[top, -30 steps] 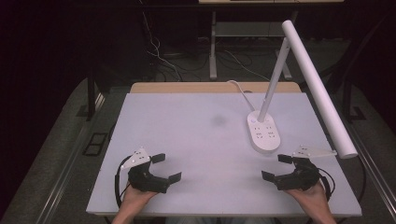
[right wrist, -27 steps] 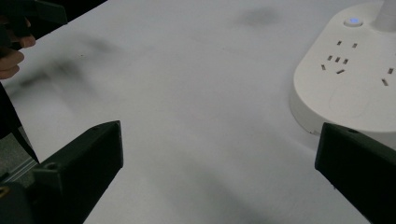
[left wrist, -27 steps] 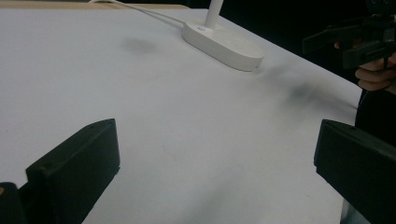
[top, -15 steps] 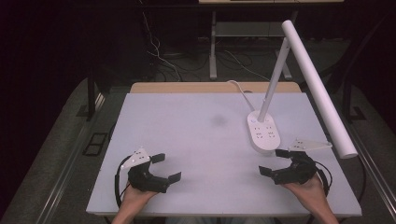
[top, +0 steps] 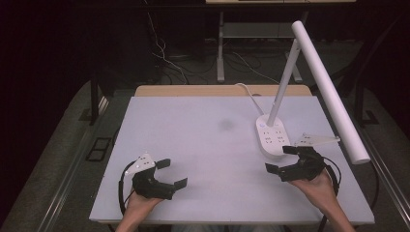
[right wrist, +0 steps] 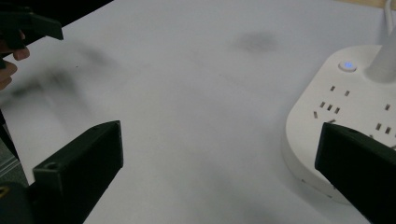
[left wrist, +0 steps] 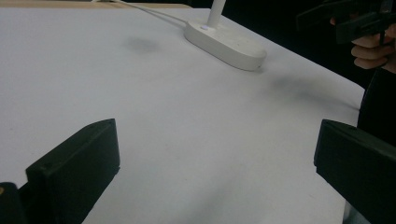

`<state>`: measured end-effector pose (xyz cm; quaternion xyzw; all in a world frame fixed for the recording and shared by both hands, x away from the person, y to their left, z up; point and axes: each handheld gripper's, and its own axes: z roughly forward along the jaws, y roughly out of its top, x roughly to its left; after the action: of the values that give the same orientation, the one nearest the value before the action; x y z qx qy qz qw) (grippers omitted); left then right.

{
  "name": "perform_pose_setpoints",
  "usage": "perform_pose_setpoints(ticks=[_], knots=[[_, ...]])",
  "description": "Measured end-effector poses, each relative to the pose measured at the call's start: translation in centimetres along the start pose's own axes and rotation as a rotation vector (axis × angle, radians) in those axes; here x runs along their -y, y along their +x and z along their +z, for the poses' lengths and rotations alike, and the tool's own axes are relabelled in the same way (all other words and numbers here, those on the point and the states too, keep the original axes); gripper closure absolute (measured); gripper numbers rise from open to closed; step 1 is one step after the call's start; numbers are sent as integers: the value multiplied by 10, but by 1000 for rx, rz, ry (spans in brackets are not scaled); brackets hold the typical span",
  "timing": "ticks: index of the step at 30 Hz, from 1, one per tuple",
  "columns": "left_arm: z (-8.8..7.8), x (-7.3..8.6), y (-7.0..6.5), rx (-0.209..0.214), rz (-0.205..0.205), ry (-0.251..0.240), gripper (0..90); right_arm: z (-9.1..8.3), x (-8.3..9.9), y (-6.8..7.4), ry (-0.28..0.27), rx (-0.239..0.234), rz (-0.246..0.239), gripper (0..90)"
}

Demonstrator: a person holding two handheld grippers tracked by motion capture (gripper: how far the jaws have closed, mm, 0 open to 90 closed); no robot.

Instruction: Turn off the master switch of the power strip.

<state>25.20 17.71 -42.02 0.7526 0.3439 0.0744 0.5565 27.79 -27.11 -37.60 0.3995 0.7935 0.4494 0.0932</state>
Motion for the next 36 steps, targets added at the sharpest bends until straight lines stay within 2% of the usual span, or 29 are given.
perform_pose_setpoints(ticks=[13, 26, 28, 31, 33, 36], knots=[[0, 0, 0, -1, -6, -2, 0, 4, -24, -1, -3, 18, -35, 3], [0, 0, 1, -3, -1, -2, 0, 17, -45, -7, 33, 37, -46, 4], [0, 0, 0, -4, -2, -2, 0, 19, -47, -8, 32, 33, -59, 57], [-1, 0, 0, -4, -4, -3, 0, 23, -50, -10, 45, 54, -71, 68], [-1, 0, 0, -5, -5, -4, 0, 26, -51, -11, 53, 58, -89, 141], [-1, 0, 0, -5, -8, -5, 0, 31, -55, -14, 69, 71, -88, 159]])
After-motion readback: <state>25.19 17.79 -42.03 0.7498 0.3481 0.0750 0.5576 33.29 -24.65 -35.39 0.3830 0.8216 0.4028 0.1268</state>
